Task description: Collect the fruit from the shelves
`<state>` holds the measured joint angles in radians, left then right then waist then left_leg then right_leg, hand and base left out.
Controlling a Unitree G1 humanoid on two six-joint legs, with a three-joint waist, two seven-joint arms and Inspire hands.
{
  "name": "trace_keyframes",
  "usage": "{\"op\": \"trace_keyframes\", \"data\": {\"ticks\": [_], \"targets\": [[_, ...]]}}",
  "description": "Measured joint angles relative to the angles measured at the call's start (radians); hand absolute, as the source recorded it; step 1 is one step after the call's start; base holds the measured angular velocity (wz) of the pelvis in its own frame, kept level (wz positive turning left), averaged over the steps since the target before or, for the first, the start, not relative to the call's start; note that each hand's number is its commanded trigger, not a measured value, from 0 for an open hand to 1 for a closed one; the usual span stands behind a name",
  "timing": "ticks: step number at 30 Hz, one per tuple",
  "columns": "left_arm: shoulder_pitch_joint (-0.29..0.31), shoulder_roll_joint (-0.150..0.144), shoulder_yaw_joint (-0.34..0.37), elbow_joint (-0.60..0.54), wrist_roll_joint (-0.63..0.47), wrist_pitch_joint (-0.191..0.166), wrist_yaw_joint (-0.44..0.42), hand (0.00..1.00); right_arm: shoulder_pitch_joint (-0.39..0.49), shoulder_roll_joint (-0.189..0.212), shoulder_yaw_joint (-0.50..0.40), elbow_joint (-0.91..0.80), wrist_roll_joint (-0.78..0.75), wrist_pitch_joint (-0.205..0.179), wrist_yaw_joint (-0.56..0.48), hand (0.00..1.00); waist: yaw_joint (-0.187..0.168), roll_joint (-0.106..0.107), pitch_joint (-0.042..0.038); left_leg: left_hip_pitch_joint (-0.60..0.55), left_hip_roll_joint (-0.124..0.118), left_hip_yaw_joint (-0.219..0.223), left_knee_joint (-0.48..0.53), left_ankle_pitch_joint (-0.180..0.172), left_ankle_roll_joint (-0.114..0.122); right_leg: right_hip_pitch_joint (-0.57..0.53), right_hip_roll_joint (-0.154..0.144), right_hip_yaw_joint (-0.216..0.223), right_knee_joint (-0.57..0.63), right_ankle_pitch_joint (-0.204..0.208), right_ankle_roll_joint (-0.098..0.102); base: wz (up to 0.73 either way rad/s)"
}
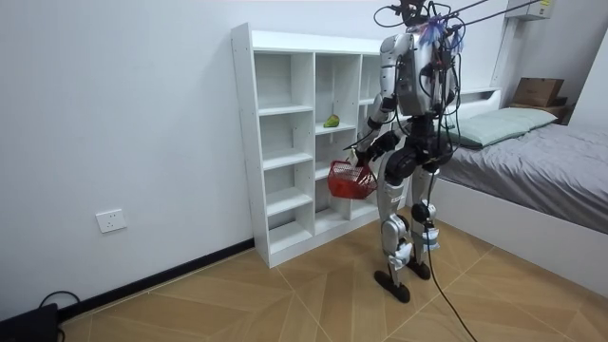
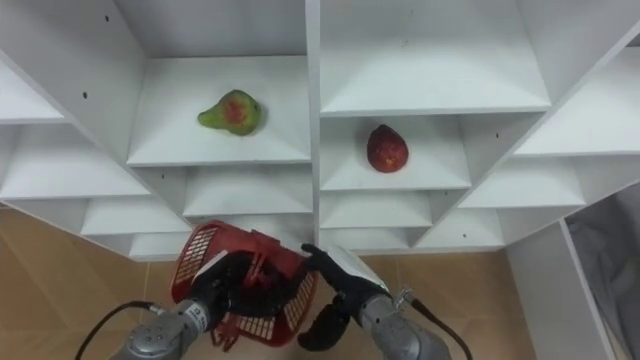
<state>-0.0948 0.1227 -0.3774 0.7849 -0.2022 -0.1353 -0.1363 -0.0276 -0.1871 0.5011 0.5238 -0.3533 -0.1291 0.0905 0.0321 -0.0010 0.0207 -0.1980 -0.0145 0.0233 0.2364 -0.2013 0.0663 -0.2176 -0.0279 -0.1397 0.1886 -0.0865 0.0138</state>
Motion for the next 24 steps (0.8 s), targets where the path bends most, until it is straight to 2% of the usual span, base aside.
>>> {"op": "trace_keyframes", "data": {"ticks": [7, 10, 18, 24], "targets": [[0.000, -0.001, 0.001, 0.000, -0.045, 0.005, 0.001, 1.00, 0.009, 0.014, -0.005, 0.026, 0.000, 0.003, 0.026, 0.00, -0.001, 0.000, -0.0001, 0.001, 0.000, 0.004, 0.001, 0.000, 0.000, 0.000, -0.003, 0.000, 0.000, 0.000, 0.000, 0.00], [0.000, -0.001, -0.001, 0.000, -0.048, 0.005, 0.000, 1.00, 0.008, 0.020, 0.000, 0.030, -0.006, 0.022, 0.034, 0.00, 0.000, 0.000, -0.0002, 0.000, 0.000, 0.003, 0.002, 0.000, 0.000, 0.000, -0.003, 0.000, 0.000, 0.000, 0.000, 0.00], [0.005, -0.009, -0.007, 0.000, -0.049, 0.005, 0.011, 1.00, 0.005, 0.033, 0.003, 0.049, -0.004, 0.034, 0.054, 0.00, 0.003, 0.000, -0.0003, 0.014, 0.000, 0.002, 0.002, 0.000, 0.000, 0.014, -0.003, -0.002, 0.000, 0.000, 0.000, 0.00], [0.012, 0.003, 0.001, 0.003, -0.101, 0.005, 0.032, 1.00, 0.005, 0.022, 0.024, -0.047, -0.005, 0.035, 0.062, 0.00, 0.008, -0.003, -0.0002, 0.040, 0.000, -0.001, -0.004, 0.000, 0.000, 0.040, 0.004, -0.001, -0.001, 0.000, 0.000, 0.00]]}}
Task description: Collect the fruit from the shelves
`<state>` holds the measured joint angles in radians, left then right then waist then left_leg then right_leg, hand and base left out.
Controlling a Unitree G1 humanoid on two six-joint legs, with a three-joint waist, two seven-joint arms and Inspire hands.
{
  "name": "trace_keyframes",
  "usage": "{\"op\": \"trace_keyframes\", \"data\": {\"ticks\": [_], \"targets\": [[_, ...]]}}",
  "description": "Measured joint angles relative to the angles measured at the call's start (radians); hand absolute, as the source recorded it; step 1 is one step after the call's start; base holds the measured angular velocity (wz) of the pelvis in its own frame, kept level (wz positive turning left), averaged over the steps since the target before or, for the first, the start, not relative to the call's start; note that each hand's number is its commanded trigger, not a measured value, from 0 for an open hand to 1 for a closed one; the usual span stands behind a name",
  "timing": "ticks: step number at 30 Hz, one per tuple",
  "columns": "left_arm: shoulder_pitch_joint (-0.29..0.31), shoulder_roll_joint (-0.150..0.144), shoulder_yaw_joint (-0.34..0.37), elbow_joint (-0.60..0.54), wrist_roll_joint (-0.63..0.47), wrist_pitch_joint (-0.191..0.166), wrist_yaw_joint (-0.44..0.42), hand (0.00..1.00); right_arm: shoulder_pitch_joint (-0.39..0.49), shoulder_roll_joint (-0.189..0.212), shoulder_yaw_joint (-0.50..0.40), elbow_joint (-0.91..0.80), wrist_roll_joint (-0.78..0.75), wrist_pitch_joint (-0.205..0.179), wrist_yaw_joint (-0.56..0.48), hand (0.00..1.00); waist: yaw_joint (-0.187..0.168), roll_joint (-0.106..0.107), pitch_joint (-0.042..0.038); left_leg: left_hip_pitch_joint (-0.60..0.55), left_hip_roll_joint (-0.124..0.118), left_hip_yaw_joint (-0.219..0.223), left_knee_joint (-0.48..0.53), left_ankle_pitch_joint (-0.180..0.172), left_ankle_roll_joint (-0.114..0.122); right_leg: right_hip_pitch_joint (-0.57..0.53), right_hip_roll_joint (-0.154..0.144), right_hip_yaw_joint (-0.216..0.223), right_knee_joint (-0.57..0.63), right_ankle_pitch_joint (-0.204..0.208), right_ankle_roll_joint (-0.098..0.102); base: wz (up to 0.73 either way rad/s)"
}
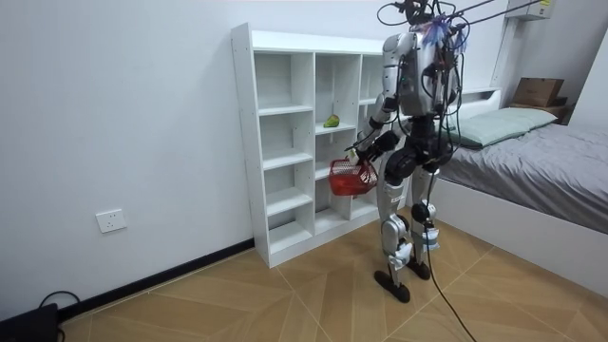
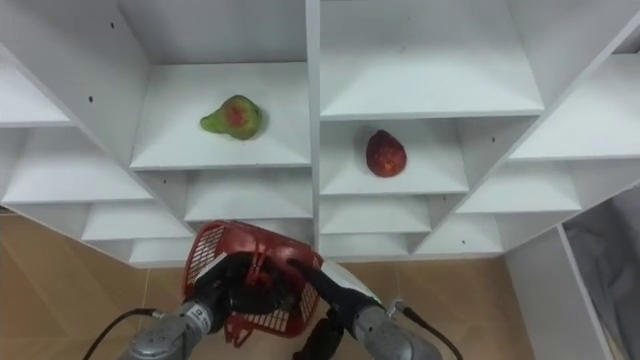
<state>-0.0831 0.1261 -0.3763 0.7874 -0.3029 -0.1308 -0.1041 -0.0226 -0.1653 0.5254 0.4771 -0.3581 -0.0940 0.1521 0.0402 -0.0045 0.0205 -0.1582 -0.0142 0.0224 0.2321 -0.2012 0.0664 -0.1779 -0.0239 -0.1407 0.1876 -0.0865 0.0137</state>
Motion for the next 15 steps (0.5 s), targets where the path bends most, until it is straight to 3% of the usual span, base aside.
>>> {"op": "trace_keyframes", "data": {"ticks": [3, 8, 12, 15], "targets": [[0.009, 0.003, 0.011, 0.006, 0.001, 0.000, 0.027, 1.00, 0.001, -0.012, 0.019, -0.081, 0.003, 0.006, 0.004, 0.00, 0.022, -0.014, 0.0038, 0.023, 0.002, -0.002, -0.017, 0.001, -0.002, 0.019, 0.003, -0.001, -0.002, 0.000, 0.000, 0.02], [0.024, -0.002, 0.046, 0.009, -0.001, 0.000, 0.039, 1.00, 0.000, -0.032, 0.021, -0.190, 0.005, 0.006, 0.014, 0.00, 0.055, -0.048, -0.0003, 0.053, 0.002, -0.034, -0.017, 0.003, -0.005, 0.058, 0.004, -0.028, -0.003, -0.001, -0.001, 0.19], [0.027, 0.002, 0.116, 0.009, -0.015, 0.000, 0.071, 1.00, -0.024, -0.036, 0.019, -0.283, 0.010, 0.006, 0.015, 0.00, 0.078, -0.084, -0.0007, 0.073, 0.002, -0.061, -0.018, 0.003, -0.005, 0.091, 0.005, -0.039, -0.006, -0.002, -0.001, 0.18], [0.051, 0.004, 0.147, 0.010, -0.010, 0.000, 0.085, 1.00, -0.039, -0.033, 0.015, -0.326, 0.042, 0.007, 0.026, 0.00, 0.102, -0.111, -0.0060, 0.109, 0.001, -0.082, -0.028, 0.003, -0.005, 0.136, 0.006, -0.040, -0.019, -0.004, -0.001, 0.24]]}}
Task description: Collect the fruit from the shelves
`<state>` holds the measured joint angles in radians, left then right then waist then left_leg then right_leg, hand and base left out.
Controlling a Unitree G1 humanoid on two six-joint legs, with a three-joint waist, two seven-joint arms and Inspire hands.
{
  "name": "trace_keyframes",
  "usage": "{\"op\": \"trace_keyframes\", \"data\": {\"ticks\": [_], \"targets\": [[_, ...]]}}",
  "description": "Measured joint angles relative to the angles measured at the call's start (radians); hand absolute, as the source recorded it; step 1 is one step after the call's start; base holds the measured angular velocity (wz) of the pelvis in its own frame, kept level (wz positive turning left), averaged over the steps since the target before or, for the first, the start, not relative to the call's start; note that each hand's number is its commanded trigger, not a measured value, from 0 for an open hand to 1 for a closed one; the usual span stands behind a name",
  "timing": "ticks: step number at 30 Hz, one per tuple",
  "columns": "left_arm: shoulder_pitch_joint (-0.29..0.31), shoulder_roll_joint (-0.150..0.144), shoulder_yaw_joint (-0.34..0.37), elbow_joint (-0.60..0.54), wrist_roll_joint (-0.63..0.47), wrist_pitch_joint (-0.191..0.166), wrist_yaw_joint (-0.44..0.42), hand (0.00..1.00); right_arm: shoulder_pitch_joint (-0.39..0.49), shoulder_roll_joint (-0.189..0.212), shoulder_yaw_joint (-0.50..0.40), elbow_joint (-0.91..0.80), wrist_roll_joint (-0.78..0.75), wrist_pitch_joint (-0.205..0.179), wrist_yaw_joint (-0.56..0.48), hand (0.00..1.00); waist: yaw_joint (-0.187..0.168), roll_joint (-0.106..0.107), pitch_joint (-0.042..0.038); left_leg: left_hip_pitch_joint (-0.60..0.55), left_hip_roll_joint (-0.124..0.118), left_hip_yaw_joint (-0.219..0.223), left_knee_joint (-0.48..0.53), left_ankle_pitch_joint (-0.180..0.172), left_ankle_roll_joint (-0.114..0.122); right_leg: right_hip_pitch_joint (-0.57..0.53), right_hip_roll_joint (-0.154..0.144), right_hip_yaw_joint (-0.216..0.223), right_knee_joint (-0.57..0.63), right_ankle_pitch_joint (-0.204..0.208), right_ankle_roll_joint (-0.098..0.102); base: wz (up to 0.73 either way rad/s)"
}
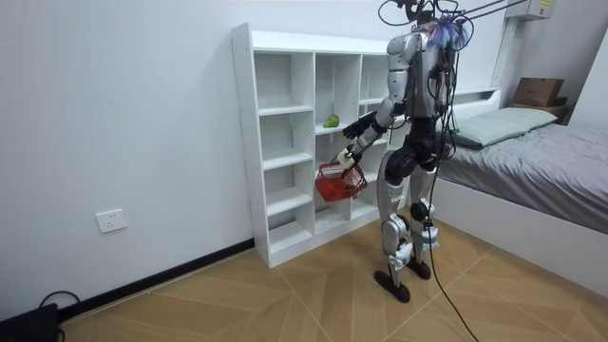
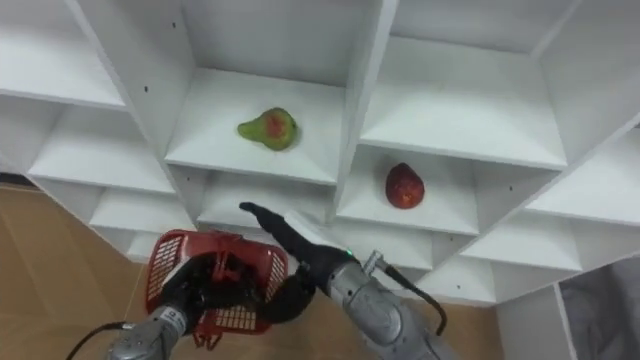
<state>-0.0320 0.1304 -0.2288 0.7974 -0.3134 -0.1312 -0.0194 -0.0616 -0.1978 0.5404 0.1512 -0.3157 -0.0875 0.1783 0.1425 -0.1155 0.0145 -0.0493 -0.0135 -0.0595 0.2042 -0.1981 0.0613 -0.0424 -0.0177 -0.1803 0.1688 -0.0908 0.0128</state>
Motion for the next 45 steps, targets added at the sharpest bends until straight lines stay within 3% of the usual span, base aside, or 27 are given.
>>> {"op": "trace_keyframes", "data": {"ticks": [4, 9, 16, 24, 28, 31, 34, 38, 45], "targets": [[0.038, 0.008, 0.029, -0.001, -0.001, 0.000, 0.040, 1.00, -0.019, 0.001, -0.002, -0.062, 0.048, 0.003, 0.015, 0.00, 0.012, -0.038, 0.0005, 0.019, -0.004, -0.033, 0.000, 0.000, 0.000, 0.039, 0.001, 0.001, -0.018, 0.000, 0.001, 0.29], [0.054, 0.013, 0.040, -0.002, 0.002, 0.003, 0.054, 1.00, -0.077, 0.000, -0.005, -0.123, 0.124, 0.017, 0.039, 0.00, 0.039, -0.055, 0.0053, 0.030, -0.006, -0.057, 0.000, 0.000, -0.001, 0.059, 0.001, 0.001, -0.021, -0.001, 0.001, 0.13], [0.072, 0.016, 0.081, -0.001, 0.003, 0.003, 0.077, 1.00, -0.081, 0.004, -0.017, -0.201, 0.165, 0.016, 0.043, 0.00, 0.077, -0.085, 0.0091, 0.040, -0.008, -0.083, 0.000, -0.001, -0.001, 0.077, 0.001, -0.002, -0.020, -0.003, 0.005, 0.11], [0.080, 0.013, 0.136, -0.010, 0.043, 0.020, 0.077, 1.00, -0.123, 0.002, -0.111, -0.202, 0.191, 0.017, -0.003, 0.00, 0.090, -0.096, 0.0072, 0.024, -0.019, -0.111, 0.017, -0.001, 0.001, 0.079, -0.007, -0.034, -0.020, -0.003, 0.005, 0.12], [0.081, 0.008, 0.161, -0.027, 0.046, 0.023, 0.080, 1.00, -0.136, 0.000, -0.152, -0.196, 0.204, 0.016, -0.061, 0.00, 0.094, -0.106, 0.0110, 0.027, -0.019, -0.119, 0.020, -0.001, 0.000, 0.091, -0.009, -0.059, -0.021, -0.003, 0.005, 0.08], [0.081, 0.014, 0.187, -0.031, 0.087, 0.024, 0.077, 1.00, -0.178, -0.004, -0.197, -0.110, 0.252, 0.011, -0.084, 0.00, 0.092, -0.122, 0.0173, 0.024, -0.022, -0.134, 0.018, -0.001, 0.000, 0.094, -0.010, -0.073, -0.022, -0.005, 0.008, 0.11], [0.085, 0.014, 0.200, -0.031, 0.104, 0.041, 0.076, 1.00, -0.206, -0.010, -0.263, -0.032, 0.281, 0.014, -0.144, 0.00, 0.107, -0.130, 0.0150, 0.020, -0.027, -0.140, 0.022, -0.001, 0.000, 0.096, -0.012, -0.075, -0.029, -0.005, 0.008, 0.05], [0.099, 0.018, 0.206, -0.031, 0.129, 0.049, 0.069, 1.00, -0.237, -0.043, -0.292, 0.038, 0.280, 0.013, -0.199, 0.00, 0.109, -0.128, 0.0160, 0.008, -0.034, -0.152, 0.040, -0.001, 0.000, 0.094, -0.016, -0.077, -0.033, -0.005, 0.008, 0.12], [0.135, 0.018, 0.208, -0.031, 0.190, 0.095, 0.043, 1.00, -0.271, -0.048, -0.328, 0.211, 0.294, 0.024, -0.233, 0.00, 0.111, -0.129, 0.0155, -0.032, -0.039, -0.176, 0.059, -0.002, 0.000, 0.076, -0.019, -0.125, -0.031, -0.006, 0.009, 0.12]]}}
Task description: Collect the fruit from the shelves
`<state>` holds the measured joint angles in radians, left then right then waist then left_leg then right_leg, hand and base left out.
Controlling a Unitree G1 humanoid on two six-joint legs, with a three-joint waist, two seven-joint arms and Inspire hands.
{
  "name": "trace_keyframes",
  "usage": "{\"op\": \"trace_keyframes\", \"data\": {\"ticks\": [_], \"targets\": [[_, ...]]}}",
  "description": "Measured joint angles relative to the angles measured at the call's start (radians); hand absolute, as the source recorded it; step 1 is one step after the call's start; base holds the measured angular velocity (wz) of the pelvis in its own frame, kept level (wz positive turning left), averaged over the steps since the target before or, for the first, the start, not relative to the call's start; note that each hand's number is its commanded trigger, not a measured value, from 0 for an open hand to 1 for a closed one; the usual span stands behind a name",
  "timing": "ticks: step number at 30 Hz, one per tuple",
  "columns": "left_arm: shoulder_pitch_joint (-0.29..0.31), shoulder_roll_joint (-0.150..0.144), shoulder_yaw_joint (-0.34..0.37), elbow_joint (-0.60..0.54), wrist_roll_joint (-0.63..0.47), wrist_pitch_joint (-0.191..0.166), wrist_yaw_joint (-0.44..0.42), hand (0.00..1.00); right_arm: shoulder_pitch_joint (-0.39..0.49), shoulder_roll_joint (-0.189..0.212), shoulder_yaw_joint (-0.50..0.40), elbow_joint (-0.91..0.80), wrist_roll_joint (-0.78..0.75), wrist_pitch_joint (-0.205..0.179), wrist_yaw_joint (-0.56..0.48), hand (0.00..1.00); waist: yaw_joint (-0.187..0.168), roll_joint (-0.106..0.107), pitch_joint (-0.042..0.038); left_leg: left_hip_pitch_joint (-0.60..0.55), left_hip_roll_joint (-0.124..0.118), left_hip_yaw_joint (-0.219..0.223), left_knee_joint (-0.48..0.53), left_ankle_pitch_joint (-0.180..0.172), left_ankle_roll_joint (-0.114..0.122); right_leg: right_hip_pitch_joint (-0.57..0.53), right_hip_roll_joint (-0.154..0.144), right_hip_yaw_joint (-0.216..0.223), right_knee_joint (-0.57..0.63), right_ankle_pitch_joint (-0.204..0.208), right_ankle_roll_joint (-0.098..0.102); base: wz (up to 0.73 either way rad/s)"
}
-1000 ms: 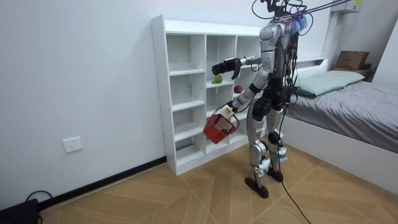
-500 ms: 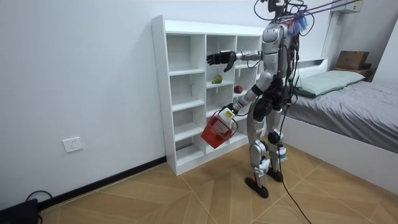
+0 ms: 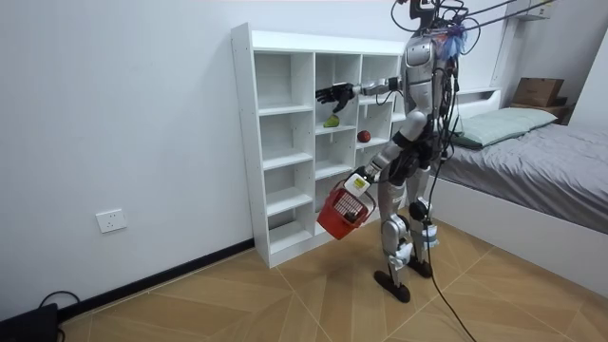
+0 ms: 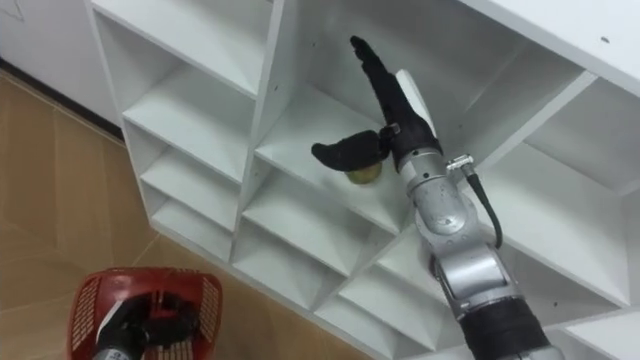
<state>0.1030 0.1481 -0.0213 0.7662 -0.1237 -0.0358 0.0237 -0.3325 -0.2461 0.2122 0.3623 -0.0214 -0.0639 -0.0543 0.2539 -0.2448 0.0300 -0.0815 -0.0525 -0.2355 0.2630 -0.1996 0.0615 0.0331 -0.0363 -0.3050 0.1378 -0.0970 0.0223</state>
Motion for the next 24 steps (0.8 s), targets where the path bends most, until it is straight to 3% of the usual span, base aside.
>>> {"op": "trace_keyframes", "data": {"ticks": [4, 11, 15, 24], "targets": [[0.008, 0.000, 0.001, 0.000, 0.008, 0.023, -0.035, 1.00, -0.015, -0.014, -0.001, 0.049, 0.021, -0.001, -0.032, 0.00, -0.001, 0.007, 0.0054, -0.033, -0.006, -0.013, 0.024, -0.001, -0.002, -0.018, -0.001, -0.012, -0.001, 0.000, 0.000, 0.07], [0.009, -0.001, -0.001, -0.018, 0.007, 0.036, -0.048, 1.00, -0.064, -0.035, 0.001, 0.164, 0.055, -0.002, -0.099, 0.00, 0.002, 0.008, 0.0059, -0.077, -0.014, -0.020, 0.047, -0.001, -0.002, -0.051, -0.006, -0.029, 0.000, 0.000, 0.000, 0.04], [0.011, 0.000, -0.011, -0.049, 0.005, 0.036, -0.056, 1.00, -0.090, -0.035, 0.001, 0.224, 0.062, -0.005, -0.106, 0.00, 0.002, 0.024, 0.0138, -0.086, -0.017, -0.024, 0.064, -0.005, -0.002, -0.053, -0.007, -0.032, 0.013, 0.000, 0.000, 0.05], [0.009, 0.005, -0.035, -0.056, 0.019, 0.036, -0.065, 1.00, -0.139, -0.036, 0.002, 0.365, 0.063, -0.005, -0.106, 0.00, 0.030, 0.060, 0.0093, -0.125, -0.019, -0.018, 0.081, -0.001, -0.007, -0.087, -0.009, -0.027, 0.018, 0.000, 0.000, -0.03]]}}
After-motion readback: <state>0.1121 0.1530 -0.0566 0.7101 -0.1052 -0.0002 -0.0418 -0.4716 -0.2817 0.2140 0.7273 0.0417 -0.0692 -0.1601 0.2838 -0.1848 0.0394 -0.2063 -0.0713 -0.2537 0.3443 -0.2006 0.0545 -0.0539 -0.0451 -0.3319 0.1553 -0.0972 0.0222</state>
